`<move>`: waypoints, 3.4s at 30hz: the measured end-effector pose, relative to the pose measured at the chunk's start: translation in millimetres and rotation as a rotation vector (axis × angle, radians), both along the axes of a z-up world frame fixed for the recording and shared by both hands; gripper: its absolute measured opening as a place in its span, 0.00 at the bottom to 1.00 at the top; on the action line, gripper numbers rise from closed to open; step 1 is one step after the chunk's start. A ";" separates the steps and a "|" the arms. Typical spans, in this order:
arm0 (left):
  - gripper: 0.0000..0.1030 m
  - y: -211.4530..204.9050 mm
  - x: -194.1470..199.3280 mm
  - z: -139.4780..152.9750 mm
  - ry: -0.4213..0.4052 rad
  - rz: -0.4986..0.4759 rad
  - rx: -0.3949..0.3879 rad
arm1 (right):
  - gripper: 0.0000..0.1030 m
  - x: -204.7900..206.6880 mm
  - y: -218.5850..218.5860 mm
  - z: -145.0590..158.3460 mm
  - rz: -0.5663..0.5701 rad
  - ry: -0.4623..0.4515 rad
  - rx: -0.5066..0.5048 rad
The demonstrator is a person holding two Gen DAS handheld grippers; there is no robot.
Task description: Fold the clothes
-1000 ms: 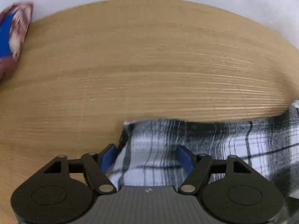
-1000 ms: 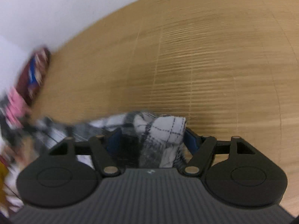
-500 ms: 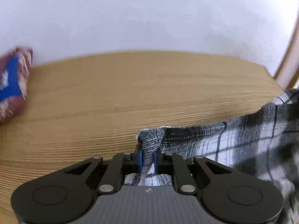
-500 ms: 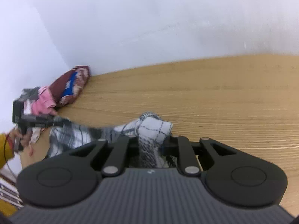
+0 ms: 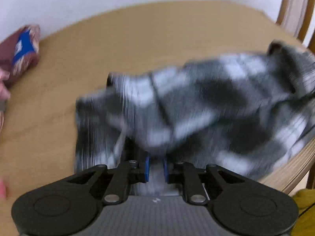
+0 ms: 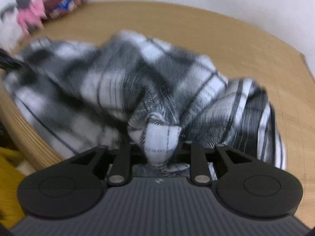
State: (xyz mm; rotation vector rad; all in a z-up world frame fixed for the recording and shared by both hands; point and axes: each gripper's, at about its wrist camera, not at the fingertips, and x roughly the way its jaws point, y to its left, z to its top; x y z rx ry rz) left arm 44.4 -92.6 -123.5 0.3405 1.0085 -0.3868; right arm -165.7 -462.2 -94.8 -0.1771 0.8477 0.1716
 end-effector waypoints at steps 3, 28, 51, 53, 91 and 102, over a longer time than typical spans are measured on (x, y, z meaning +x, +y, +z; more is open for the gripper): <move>0.22 13.5 -1.6 6.4 -0.005 0.030 0.013 | 0.30 -6.5 10.7 10.4 -0.032 -0.021 -0.015; 0.57 -232.3 56.7 -6.1 0.108 -0.154 -0.258 | 0.37 168.7 -76.9 6.6 -0.020 0.297 0.355; 0.61 -227.3 45.7 -20.0 0.113 -0.162 -0.278 | 0.15 -73.6 41.3 68.0 0.175 -0.090 -0.019; 0.61 -227.4 43.0 -14.5 0.133 -0.189 -0.302 | 0.17 -75.7 44.9 40.2 0.114 0.037 0.036; 0.18 -245.1 -125.9 214.2 -0.236 -0.238 -0.662 | 0.56 -126.6 -1.4 17.7 -0.088 -0.215 0.151; 0.18 -251.5 -193.9 271.6 -0.471 -0.153 -0.612 | 0.65 -108.6 -19.4 15.4 -0.033 -0.321 0.154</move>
